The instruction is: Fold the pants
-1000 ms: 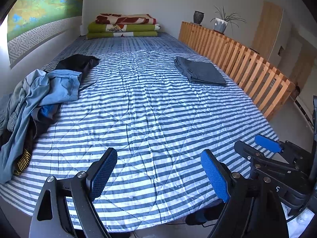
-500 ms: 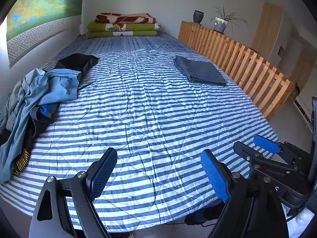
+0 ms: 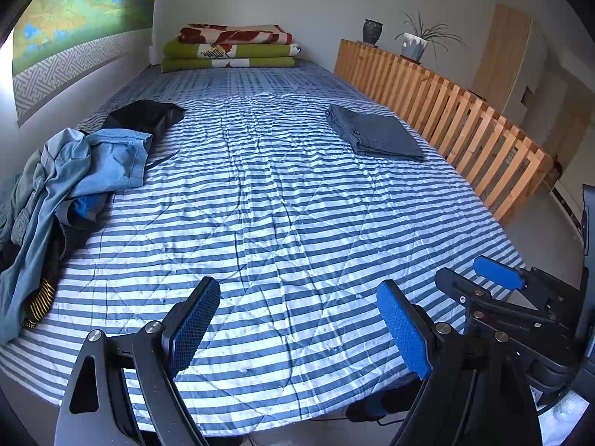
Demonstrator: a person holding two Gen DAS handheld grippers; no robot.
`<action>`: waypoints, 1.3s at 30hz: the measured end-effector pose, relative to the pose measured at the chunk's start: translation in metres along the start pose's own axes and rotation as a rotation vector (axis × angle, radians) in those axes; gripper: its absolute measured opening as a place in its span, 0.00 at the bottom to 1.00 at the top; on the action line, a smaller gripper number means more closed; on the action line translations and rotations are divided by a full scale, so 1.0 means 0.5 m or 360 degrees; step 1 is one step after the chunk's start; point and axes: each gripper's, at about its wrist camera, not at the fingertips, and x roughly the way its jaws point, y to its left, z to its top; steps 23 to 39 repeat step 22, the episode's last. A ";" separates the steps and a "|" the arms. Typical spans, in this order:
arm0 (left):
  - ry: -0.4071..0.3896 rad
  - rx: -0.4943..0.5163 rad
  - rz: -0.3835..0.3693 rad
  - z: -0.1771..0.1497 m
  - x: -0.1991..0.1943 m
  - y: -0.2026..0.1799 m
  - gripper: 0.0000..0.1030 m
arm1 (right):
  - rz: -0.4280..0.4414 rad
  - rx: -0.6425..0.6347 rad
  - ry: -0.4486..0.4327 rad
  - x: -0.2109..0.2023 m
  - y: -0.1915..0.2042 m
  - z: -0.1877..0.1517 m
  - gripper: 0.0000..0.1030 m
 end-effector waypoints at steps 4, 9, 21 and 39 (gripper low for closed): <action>-0.0002 -0.0007 0.0002 0.001 0.001 0.002 0.86 | 0.0003 0.0003 0.0004 0.003 0.001 0.000 0.53; -0.0012 -0.0005 -0.0003 0.002 0.002 0.005 0.86 | 0.0001 0.0002 0.0004 0.003 0.002 -0.001 0.53; -0.0018 0.0012 -0.0019 0.001 0.008 0.003 0.86 | 0.0002 0.0001 0.0020 0.013 -0.001 -0.001 0.53; -0.0011 0.0011 -0.0017 0.001 0.010 0.004 0.86 | 0.0004 0.0000 0.0023 0.014 -0.001 -0.001 0.53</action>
